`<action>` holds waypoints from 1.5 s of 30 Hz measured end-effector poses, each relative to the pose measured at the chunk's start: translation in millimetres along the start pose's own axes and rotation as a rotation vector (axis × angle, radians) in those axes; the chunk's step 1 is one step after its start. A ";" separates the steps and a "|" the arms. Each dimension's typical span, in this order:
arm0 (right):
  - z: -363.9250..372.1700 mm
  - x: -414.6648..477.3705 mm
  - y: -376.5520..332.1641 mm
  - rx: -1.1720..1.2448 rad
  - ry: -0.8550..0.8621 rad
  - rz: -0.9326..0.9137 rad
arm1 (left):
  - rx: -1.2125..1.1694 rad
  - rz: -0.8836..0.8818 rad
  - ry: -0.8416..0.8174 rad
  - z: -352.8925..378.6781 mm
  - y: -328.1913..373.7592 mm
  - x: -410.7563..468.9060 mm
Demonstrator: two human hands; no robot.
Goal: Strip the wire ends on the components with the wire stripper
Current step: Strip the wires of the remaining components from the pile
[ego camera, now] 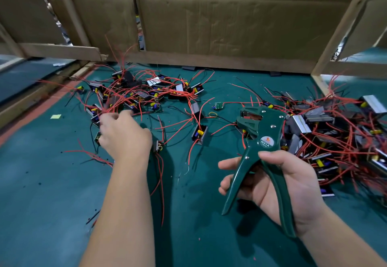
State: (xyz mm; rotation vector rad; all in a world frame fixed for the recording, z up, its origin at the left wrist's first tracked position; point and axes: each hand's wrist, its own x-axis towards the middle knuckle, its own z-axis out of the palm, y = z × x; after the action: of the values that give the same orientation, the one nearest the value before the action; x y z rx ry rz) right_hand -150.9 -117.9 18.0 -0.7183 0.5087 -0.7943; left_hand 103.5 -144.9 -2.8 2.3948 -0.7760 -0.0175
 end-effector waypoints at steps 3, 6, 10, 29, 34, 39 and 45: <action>-1.0 0.0 -0.6 0.014 0.003 -0.004 | -0.143 -0.139 0.026 -4.4 1.1 0.2; -1.1 0.7 -0.5 0.015 -0.002 -0.011 | -0.106 -0.154 -0.094 -4.9 -3.2 5.6; -2.2 0.0 0.3 0.015 -0.028 -0.002 | -0.139 -0.017 -0.101 0.6 -9.3 9.5; -1.3 -0.7 -5.0 0.016 -0.084 -0.060 | -0.970 0.779 -0.194 -1.9 53.3 -71.9; -0.8 -0.6 -6.8 -0.002 -0.093 -0.129 | -0.941 0.917 -0.460 0.4 55.8 -83.4; -1.5 -1.6 -7.3 0.042 -0.063 -0.136 | -0.993 0.891 -0.605 2.0 57.0 -91.1; -1.5 -4.2 -16.1 0.080 -0.077 -0.227 | -1.133 0.386 -0.493 -3.1 59.1 -78.8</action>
State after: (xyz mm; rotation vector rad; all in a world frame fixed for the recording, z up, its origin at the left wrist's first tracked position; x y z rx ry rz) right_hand -161.8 -123.1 29.6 -0.7378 0.3271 -0.9898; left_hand 7.7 -138.8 19.6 1.1464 -1.0513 -0.7090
